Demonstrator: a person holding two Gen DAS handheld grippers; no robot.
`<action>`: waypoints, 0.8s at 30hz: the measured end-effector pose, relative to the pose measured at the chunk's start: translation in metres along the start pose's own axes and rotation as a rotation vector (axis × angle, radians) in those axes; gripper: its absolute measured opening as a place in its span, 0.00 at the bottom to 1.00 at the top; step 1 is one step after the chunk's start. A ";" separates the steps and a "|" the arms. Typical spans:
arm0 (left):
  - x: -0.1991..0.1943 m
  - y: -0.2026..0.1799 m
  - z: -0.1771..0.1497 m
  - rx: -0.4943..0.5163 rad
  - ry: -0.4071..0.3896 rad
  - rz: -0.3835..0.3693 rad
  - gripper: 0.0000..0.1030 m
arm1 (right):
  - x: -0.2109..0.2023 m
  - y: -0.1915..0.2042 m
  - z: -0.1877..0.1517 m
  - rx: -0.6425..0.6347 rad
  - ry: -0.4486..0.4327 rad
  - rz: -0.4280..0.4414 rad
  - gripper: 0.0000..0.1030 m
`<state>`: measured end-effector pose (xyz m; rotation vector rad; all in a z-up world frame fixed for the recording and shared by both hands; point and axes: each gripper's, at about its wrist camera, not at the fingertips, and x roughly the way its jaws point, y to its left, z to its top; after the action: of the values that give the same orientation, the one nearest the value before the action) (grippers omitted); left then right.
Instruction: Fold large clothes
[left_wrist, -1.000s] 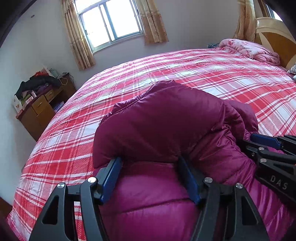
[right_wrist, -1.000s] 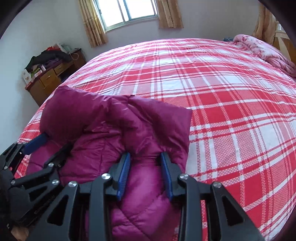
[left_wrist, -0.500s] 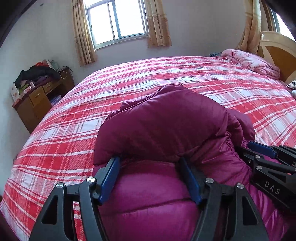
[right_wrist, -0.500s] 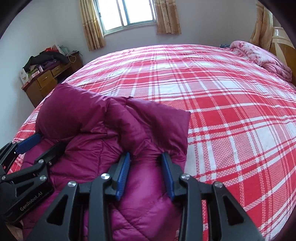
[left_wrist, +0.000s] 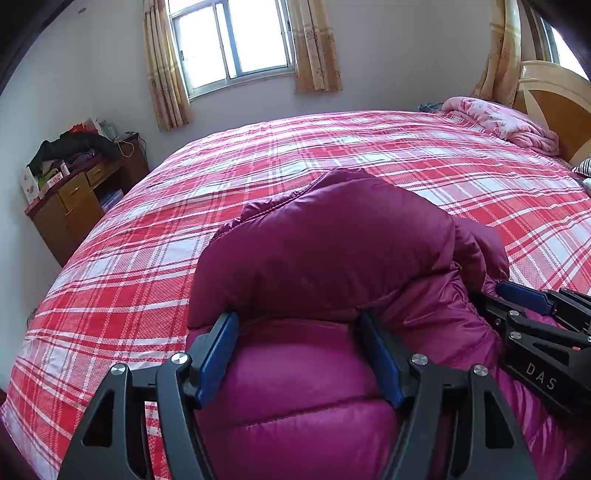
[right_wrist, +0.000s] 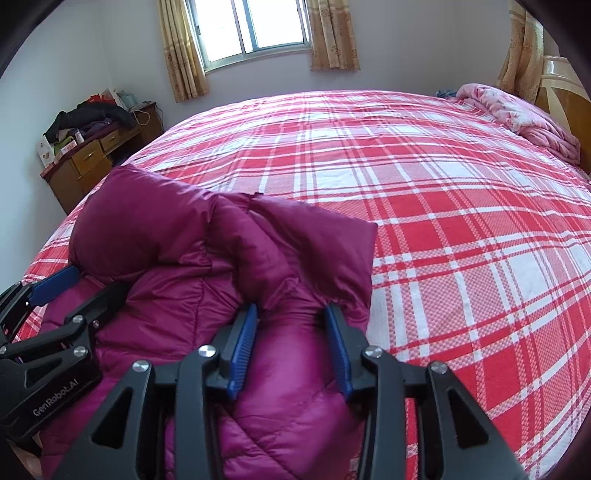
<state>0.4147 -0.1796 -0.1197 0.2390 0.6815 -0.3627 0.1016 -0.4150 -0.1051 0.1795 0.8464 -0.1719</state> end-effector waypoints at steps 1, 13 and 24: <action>-0.007 0.003 0.000 -0.018 -0.038 0.017 0.67 | 0.000 -0.001 0.000 0.003 0.000 0.002 0.40; 0.018 0.036 -0.002 -0.186 0.077 0.013 0.67 | 0.001 -0.006 0.000 0.031 -0.003 0.006 0.50; 0.026 0.012 0.001 -0.054 0.097 0.139 0.69 | 0.005 -0.007 0.001 0.036 0.009 -0.020 0.57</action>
<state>0.4389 -0.1757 -0.1351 0.2518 0.7651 -0.2006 0.1037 -0.4229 -0.1091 0.2061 0.8548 -0.2057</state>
